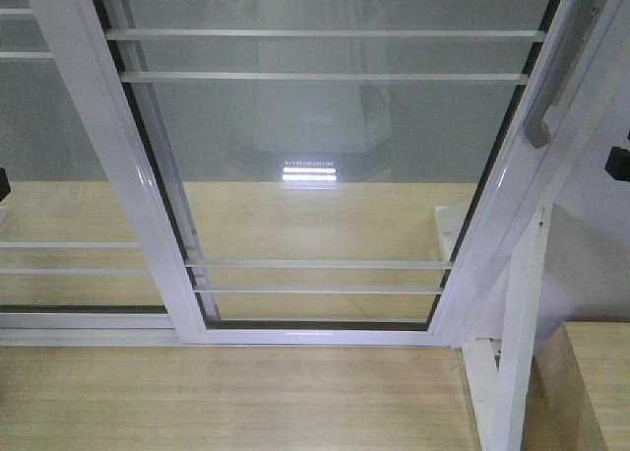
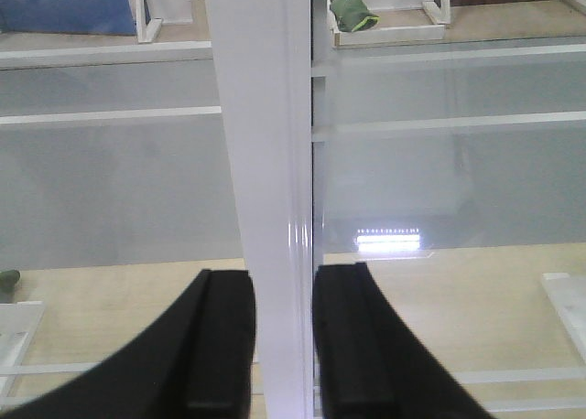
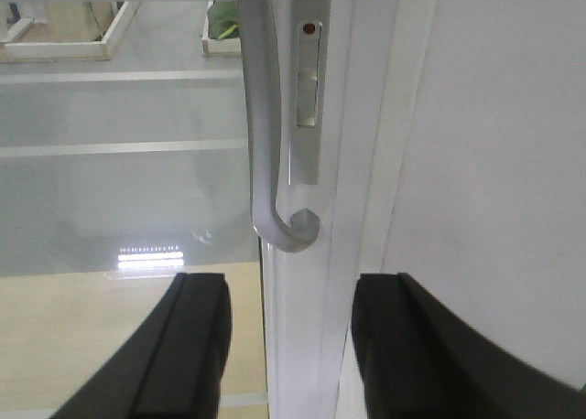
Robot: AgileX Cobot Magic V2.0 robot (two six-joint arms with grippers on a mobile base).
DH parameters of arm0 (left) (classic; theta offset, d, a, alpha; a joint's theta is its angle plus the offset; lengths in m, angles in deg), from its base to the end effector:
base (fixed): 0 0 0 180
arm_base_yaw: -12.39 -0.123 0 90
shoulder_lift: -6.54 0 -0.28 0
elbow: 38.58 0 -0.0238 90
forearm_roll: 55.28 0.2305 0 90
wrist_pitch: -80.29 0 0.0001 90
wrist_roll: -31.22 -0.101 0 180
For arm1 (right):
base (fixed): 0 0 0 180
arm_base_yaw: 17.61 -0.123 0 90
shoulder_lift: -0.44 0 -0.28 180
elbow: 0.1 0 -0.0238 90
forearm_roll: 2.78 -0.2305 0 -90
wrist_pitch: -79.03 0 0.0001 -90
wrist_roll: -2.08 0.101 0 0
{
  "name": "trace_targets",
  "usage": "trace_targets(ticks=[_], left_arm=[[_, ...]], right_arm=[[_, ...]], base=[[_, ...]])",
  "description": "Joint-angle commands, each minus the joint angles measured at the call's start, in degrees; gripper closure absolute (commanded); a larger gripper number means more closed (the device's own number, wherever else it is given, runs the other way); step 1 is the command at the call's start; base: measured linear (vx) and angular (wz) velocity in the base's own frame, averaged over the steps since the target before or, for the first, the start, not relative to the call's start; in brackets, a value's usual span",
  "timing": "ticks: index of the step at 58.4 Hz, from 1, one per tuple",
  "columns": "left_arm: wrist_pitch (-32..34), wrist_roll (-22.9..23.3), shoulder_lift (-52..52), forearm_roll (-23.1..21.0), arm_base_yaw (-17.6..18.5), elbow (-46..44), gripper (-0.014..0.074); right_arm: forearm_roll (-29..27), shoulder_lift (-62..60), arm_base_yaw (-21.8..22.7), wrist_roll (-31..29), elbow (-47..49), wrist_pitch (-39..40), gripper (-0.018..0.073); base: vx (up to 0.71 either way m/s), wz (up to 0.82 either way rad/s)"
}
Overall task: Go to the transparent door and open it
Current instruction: 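Reach the right gripper to the grey handle and close on it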
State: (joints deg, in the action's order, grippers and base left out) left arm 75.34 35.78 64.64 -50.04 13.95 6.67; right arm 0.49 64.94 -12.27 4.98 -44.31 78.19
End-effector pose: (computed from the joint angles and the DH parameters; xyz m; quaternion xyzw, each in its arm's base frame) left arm 0.1776 -0.0040 0.2989 0.0134 0.8103 -0.0014 0.5858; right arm 0.1997 -0.0188 0.2904 0.0357 0.8161 -0.0291 0.5761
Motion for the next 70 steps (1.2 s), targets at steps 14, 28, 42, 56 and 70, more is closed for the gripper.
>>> trace_targets(ticks=[14, 28, 42, 56, 70], left_arm=[[5.8, 0.53, -0.17, -0.36, 0.19, -1.97, 0.0229], [5.8, 0.53, -0.17, -0.36, 0.19, -1.97, 0.0229], [5.8, 0.53, -0.17, -0.31, 0.19, -1.97, 0.0229], [5.8, 0.53, -0.17, -0.31, 0.19, -1.97, 0.0229], [5.75, 0.53, -0.17, -0.31, 0.19, -1.97, 0.0229]], right_arm=[[0.04, 11.74, -0.38, 0.13, 8.99, 7.51, 0.0152], [0.25, 22.11, -0.38, 0.08, 19.45, 7.51, 0.0153], [0.29, 31.73, -0.38, 0.08, 29.41, 7.57, 0.0155], [0.29, 39.79, -0.38, 0.08, 37.83, 7.57, 0.0155], [0.29, 45.34, -0.38, 0.08, 43.63, 7.52, 0.0155]], base=[[0.0, 0.0], [0.0, 0.0], [0.0, 0.0], [0.0, 0.0], [0.0, 0.0]])
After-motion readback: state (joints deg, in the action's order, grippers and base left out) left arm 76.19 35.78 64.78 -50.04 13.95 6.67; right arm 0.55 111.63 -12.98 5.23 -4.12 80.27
